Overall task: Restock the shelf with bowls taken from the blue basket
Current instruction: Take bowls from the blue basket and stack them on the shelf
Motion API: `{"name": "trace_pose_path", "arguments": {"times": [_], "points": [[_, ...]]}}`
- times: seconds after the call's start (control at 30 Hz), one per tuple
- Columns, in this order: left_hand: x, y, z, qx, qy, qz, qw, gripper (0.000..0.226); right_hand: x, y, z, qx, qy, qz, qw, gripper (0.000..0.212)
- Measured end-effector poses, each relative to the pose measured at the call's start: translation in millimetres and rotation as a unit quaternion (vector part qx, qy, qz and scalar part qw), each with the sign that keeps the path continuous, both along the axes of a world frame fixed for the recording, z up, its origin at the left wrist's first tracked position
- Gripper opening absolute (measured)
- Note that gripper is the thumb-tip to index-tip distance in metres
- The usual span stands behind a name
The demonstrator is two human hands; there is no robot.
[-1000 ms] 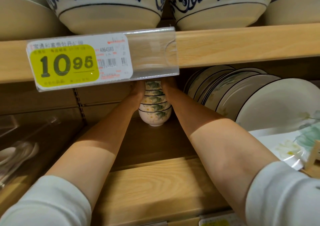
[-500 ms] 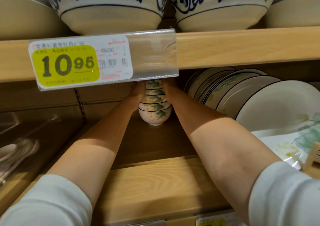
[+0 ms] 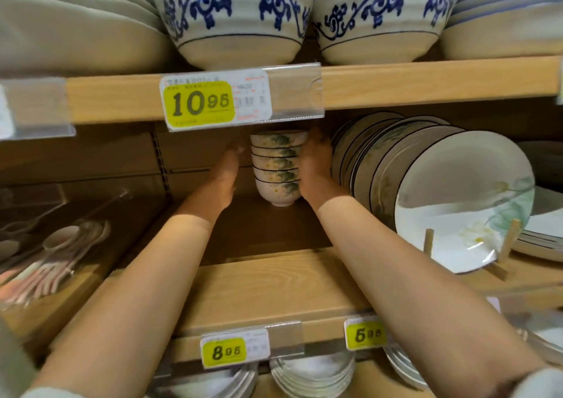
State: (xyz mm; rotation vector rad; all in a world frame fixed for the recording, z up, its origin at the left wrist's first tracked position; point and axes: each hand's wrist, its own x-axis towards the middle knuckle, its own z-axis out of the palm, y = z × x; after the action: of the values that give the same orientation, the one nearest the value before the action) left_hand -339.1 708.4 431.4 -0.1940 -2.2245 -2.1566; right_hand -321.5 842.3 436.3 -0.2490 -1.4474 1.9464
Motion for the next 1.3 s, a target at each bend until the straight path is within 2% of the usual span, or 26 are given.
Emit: {"name": "trace_pose_path", "arguments": {"times": [0.13, 0.3, 0.43, 0.57, 0.7, 0.9, 1.0, 1.3], "points": [[26, -23, -7, -0.028, -0.01, -0.007, 1.0, 0.027, 54, -8, -23, -0.069, -0.032, 0.06, 0.995, 0.026], [82, -44, -26, -0.011, -0.009, -0.001, 1.0, 0.036, 117, -17, -52, -0.04, -0.077, 0.096, 0.992, 0.034], [155, -60, -42, 0.015, 0.029, -0.024, 0.999, 0.03, 174, -28, -61, -0.037, -0.098, 0.112, 0.988, 0.028], [228, -83, -69, 0.052, 0.04, 0.011, 0.998, 0.022, 231, -42, -75, -0.06, -0.092, 0.16, 0.981, 0.019], [296, -117, -108, 0.076, 0.005, 0.074, 0.994, 0.027, 283, -59, -101, -0.076, -0.105, 0.24, 0.962, 0.015], [407, -188, -161, 0.1, -0.066, 0.185, 0.975, 0.025, 355, -107, -171, -0.085, -0.194, 0.333, 0.919, 0.018], [450, -231, -187, 0.084, -0.085, 0.23, 0.966, 0.025, 383, -139, -211, -0.064, -0.239, 0.362, 0.899, 0.021], [512, -367, -250, 0.118, -0.165, 0.309, 0.929, 0.021, 425, -260, -286, 0.016, -0.335, 0.425, 0.841, 0.02]]}}
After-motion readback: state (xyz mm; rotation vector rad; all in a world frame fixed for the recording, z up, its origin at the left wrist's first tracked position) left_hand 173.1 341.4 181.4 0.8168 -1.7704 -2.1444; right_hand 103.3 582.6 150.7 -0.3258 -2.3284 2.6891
